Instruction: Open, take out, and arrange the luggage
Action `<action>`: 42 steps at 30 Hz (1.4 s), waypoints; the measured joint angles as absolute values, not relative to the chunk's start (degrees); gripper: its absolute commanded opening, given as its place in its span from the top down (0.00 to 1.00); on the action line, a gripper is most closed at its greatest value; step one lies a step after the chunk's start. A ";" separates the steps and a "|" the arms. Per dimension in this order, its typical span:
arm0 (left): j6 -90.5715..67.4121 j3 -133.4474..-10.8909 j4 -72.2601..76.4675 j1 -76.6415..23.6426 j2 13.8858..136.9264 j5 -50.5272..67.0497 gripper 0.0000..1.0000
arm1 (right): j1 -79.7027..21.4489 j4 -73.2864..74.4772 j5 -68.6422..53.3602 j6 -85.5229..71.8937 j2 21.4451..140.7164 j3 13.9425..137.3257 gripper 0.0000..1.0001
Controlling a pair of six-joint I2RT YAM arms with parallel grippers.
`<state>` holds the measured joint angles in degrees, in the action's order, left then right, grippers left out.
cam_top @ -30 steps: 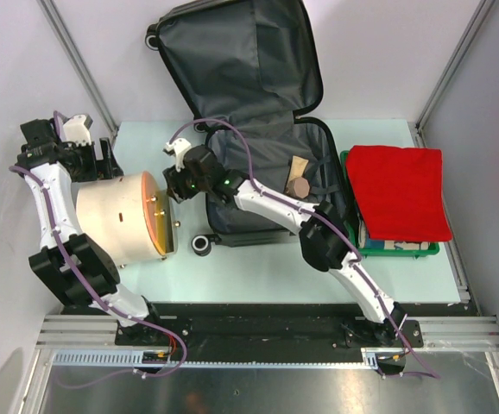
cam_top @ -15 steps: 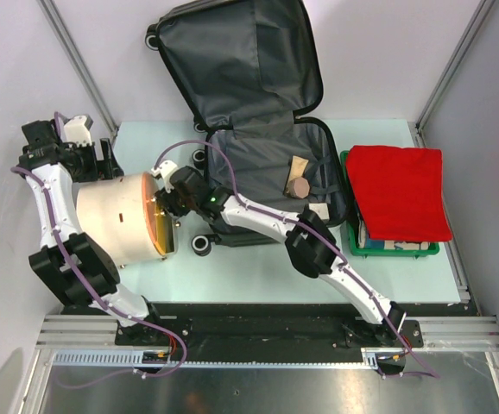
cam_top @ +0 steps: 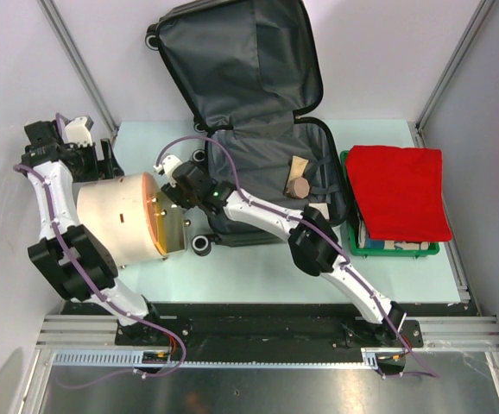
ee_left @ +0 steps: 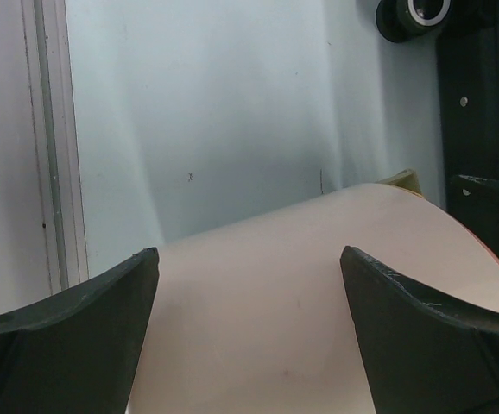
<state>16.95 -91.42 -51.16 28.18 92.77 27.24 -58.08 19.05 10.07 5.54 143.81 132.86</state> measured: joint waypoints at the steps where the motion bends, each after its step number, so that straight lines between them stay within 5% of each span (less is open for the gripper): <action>1: 16.95 -91.44 -51.11 28.21 92.95 27.27 0.09 | -57.98 19.09 10.11 5.91 143.65 132.66 0.44; 9: 16.95 -91.53 -51.09 28.29 93.47 27.22 0.09 | -56.03 19.88 9.04 7.86 142.82 131.98 0.43; 19: 17.45 -91.74 -51.13 28.29 93.51 27.20 0.05 | -51.11 22.46 2.02 8.95 136.18 128.51 0.26; 32: 20.03 -98.96 -55.05 27.49 92.79 28.18 0.00 | -29.39 40.23 -15.35 12.14 118.91 127.61 0.12; 42: 20.14 -104.51 -55.07 26.35 87.83 33.67 0.00 | -10.85 56.18 -19.99 29.02 118.52 112.44 0.13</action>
<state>20.14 -104.51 -55.07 26.35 87.83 33.67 -10.85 56.18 -19.99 29.02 118.52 112.44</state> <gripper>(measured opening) 0.996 0.873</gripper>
